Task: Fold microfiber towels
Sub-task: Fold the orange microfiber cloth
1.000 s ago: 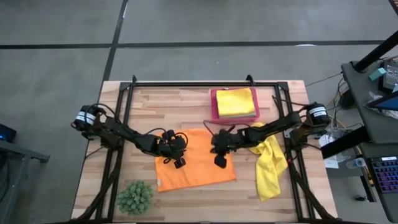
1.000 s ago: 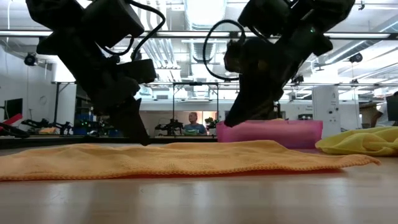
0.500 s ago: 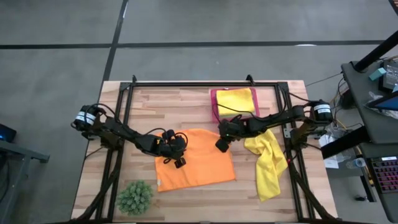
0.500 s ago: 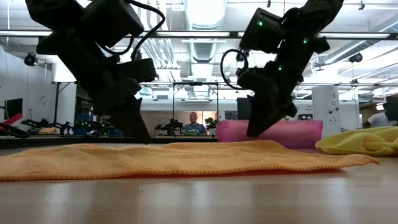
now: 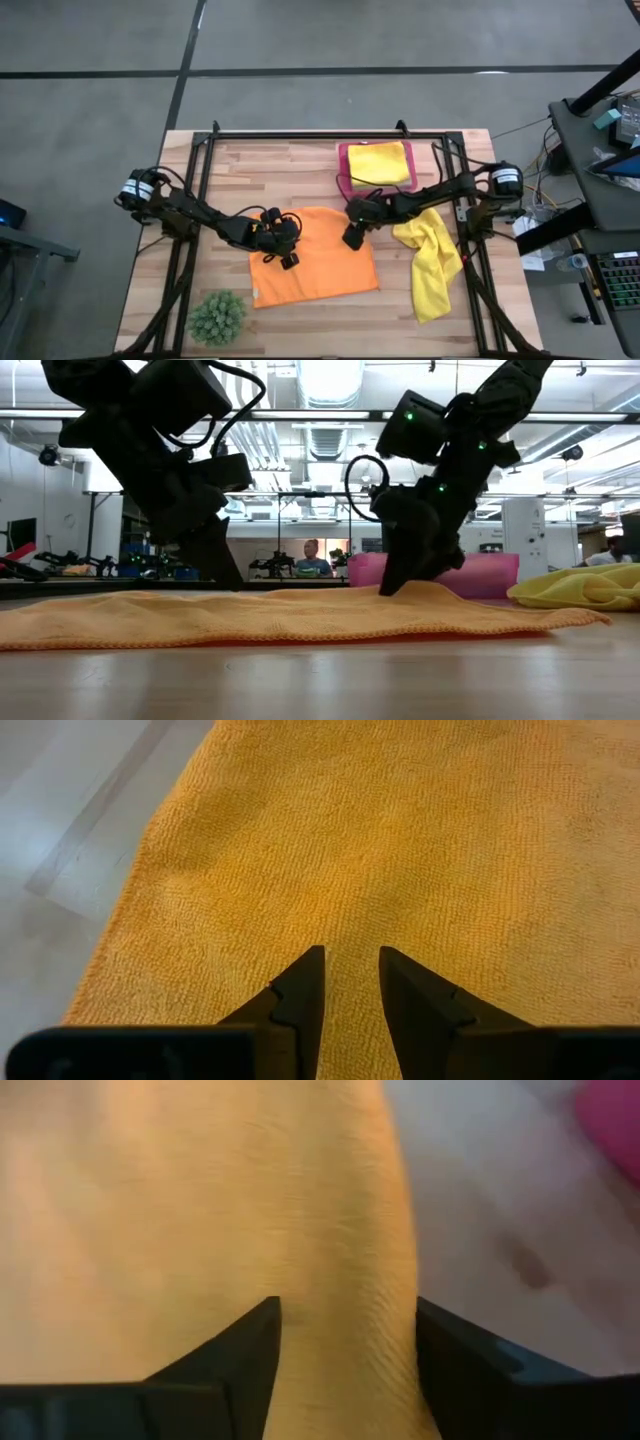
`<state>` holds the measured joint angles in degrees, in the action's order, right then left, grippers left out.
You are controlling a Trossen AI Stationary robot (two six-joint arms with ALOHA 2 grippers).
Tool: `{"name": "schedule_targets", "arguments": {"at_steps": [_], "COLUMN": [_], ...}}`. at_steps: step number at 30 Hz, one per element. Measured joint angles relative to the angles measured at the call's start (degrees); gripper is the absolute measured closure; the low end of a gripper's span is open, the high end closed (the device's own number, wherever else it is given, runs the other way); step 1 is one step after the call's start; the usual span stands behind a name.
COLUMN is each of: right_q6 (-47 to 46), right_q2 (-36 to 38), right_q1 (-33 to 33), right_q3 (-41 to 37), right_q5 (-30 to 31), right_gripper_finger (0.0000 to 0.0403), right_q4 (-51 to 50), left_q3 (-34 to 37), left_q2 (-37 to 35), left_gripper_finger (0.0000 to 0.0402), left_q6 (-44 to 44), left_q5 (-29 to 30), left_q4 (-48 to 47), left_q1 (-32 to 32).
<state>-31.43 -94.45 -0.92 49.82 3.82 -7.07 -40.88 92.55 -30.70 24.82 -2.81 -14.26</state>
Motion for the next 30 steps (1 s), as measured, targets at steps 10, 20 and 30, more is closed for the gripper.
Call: {"name": "schedule_targets", "arguments": {"at_steps": [10, 20, 30], "right_q6": [4.7, 16.4, 18.6], "right_q2": [0.0, -0.1, -6.6], "right_q1": [2.4, 7.8, 13.3], "right_q3": [0.0, 2.6, 11.4], "right_q5": [-2.4, 1.1, 0.2], "right_gripper_finger": [0.0373, 0.0392, 0.0374], "right_q4": [7.6, 9.2, 8.2], "left_q3": [0.0, 0.0, 0.0], "left_q2": [0.0, 0.0, 0.0], "left_gripper_finger": [0.0318, 0.0318, 0.0318], "left_q6": [0.0, 0.0, -0.1], "left_q5": [1.2, 1.2, 1.2], "left_q4": [0.4, 0.4, 0.4], "left_q1": [0.0, 0.0, 0.0]}}
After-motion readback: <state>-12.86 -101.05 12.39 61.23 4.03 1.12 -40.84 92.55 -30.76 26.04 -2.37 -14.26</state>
